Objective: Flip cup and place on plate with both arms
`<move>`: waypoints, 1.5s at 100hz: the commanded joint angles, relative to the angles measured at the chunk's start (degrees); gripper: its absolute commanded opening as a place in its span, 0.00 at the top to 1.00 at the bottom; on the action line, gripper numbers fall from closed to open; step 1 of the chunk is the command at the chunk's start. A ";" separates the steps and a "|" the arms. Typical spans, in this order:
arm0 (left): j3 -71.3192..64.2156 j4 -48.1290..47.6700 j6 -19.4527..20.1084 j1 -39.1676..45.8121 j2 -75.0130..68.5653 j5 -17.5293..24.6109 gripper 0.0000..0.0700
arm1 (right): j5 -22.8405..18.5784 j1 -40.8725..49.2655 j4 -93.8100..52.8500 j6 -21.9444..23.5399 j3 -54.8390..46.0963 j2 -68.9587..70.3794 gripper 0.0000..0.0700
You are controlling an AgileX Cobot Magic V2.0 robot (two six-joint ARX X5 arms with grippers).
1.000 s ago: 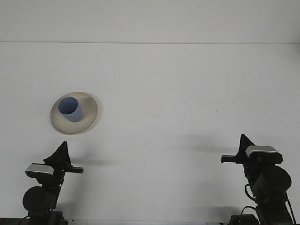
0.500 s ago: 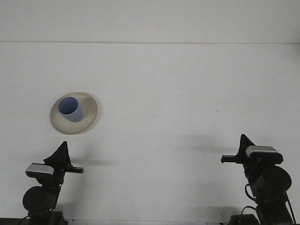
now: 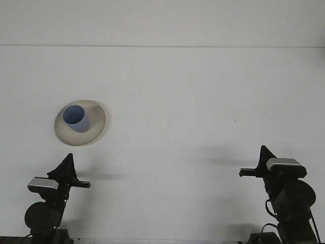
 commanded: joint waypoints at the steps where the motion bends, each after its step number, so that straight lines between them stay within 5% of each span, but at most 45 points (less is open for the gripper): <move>1: -1.14 0.55 0.70 -0.02 -0.07 0.13 0.98 | 0.00 -0.02 0.66 -0.28 -0.79 -0.96 1.00; 58: -1.14 0.57 0.68 -0.02 -0.07 0.13 0.98 | 0.02 -4.59 17.88 -0.52 -21.68 -23.69 1.00; 86: -1.14 0.57 0.70 -0.02 -0.07 0.13 0.98 | -0.09 -4.98 23.78 -0.68 -28.41 -23.56 1.00; 150: -1.14 0.57 0.70 -0.02 -0.07 0.13 0.98 | -0.68 -4.98 27.34 -2.21 -30.77 -23.56 1.00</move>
